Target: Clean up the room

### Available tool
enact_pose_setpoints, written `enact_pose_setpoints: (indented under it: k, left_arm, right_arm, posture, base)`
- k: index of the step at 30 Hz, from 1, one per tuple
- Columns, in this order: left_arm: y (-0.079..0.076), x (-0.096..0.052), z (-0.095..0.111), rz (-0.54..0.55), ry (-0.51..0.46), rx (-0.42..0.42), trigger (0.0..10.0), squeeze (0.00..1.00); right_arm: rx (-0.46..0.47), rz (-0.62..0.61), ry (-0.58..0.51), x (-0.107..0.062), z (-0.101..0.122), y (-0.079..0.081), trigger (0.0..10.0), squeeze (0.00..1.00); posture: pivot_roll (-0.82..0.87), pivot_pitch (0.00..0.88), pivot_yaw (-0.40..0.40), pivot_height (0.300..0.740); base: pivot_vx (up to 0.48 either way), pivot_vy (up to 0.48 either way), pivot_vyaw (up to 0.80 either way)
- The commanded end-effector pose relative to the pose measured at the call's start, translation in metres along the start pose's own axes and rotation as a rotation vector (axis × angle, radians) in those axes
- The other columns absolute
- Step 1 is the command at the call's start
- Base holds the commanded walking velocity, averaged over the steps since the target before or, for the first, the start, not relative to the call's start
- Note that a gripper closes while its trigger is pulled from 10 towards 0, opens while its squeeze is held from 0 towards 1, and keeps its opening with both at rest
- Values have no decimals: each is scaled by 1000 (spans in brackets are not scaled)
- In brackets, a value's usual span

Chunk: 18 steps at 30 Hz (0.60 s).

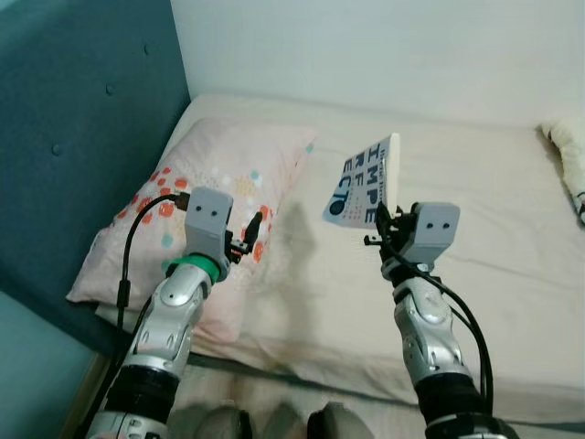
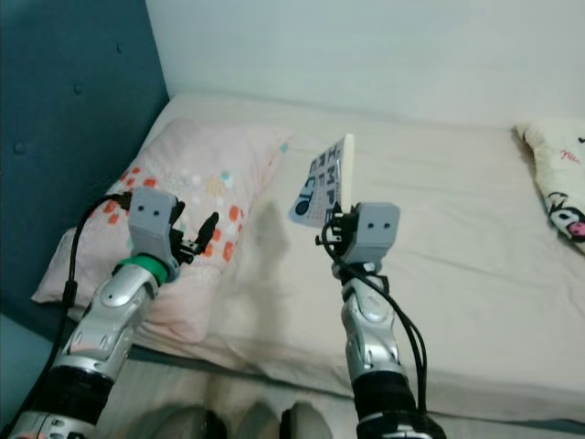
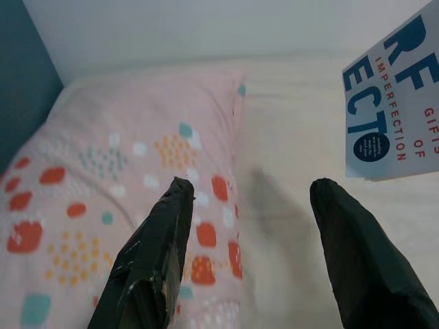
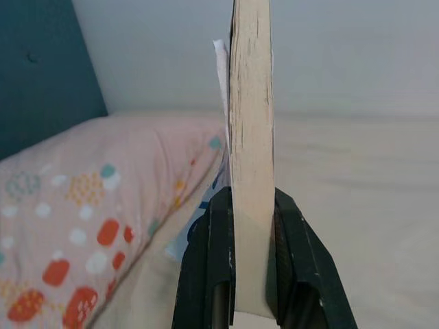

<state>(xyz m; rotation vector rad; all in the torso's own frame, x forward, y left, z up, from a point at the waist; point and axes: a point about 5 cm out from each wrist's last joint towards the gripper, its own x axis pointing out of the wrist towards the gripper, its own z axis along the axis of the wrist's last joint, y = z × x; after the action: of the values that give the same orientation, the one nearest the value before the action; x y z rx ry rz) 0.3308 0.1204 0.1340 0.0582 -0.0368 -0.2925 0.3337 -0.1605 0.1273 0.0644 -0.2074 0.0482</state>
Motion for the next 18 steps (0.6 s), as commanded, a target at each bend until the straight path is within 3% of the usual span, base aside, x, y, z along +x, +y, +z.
enact_pose_setpoints:
  k: [1,6,10,11,12,13,18]
  left_arm:
    - [0,-4,-9,1,35,5,10000,0]
    - [1,-4,-10,3,38,7,10000,0]
    - [1,-4,-10,3,38,8,10000,0]
    - [1,-4,-10,2,39,8,10000,0]
    - [1,-4,-10,2,39,8,10000,0]
    - [1,-5,-11,1,41,9,10000,0]
    - [1,-6,-11,-3,44,11,10000,0]
  right_arm:
    - [9,-2,-8,-2,0,0,10000,0]
    - [18,4,-11,-2,0,1,10000,0]
    - [176,72,-33,-3,7,11,10000,0]
    - [307,128,-48,-3,14,17,10000,0]
    - [307,128,-48,-3,14,17,10000,0]
    - [552,235,-88,-7,28,27,10000,0]
    - [681,272,-98,-10,31,28,10000,0]
  posture:
    - [9,63,72,622]
    - [12,67,71,622]
    - [14,69,73,622]
    - [12,69,73,622]
    - [12,69,73,622]
    - [10,74,79,622]
    - [12,80,86,622]
  base:
    - [0,0,0]
    - [0,0,0]
    - [0,0,0]
    - [0,0,0]
    - [0,0,0]
    - [0,0,0]
    - [0,0,0]
